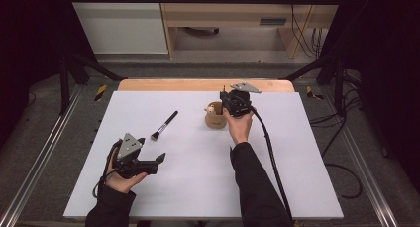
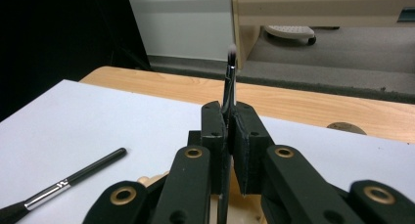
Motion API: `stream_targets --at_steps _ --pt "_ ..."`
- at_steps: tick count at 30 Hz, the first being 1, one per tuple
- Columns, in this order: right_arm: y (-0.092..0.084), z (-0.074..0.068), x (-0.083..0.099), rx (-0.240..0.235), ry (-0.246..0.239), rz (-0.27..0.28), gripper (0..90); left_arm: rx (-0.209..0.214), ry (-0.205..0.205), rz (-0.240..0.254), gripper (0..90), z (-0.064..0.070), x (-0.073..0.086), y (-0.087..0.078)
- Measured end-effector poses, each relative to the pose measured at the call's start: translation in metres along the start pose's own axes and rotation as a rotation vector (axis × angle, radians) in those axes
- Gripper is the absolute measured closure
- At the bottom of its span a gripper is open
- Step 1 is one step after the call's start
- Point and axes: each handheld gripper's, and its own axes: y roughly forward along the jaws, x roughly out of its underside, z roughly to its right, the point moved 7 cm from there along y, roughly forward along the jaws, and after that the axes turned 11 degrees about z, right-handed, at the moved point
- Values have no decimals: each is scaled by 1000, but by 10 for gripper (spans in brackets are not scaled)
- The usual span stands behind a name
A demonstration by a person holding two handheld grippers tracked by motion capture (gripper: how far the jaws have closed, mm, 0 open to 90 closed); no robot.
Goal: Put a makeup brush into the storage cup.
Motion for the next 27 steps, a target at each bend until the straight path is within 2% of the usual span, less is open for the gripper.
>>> stream_targets --at_steps 9,15,19,23,27 --pt "1 0 6 8 -5 -47 819 -4 0 -3 115 -1 1 0" --pt "-3 1 5 13 -7 -63 747 -7 -3 -3 115 -1 1 -1" --pt "-10 -2 2 -6 -31 -65 658 -9 -3 -4 115 -2 1 -1" --pt "-20 -5 2 -42 -17 -63 555 -12 -4 -4 114 -2 1 -1" --pt "-32 -5 2 -70 -33 -66 455 -14 -7 -4 113 -3 1 -1"
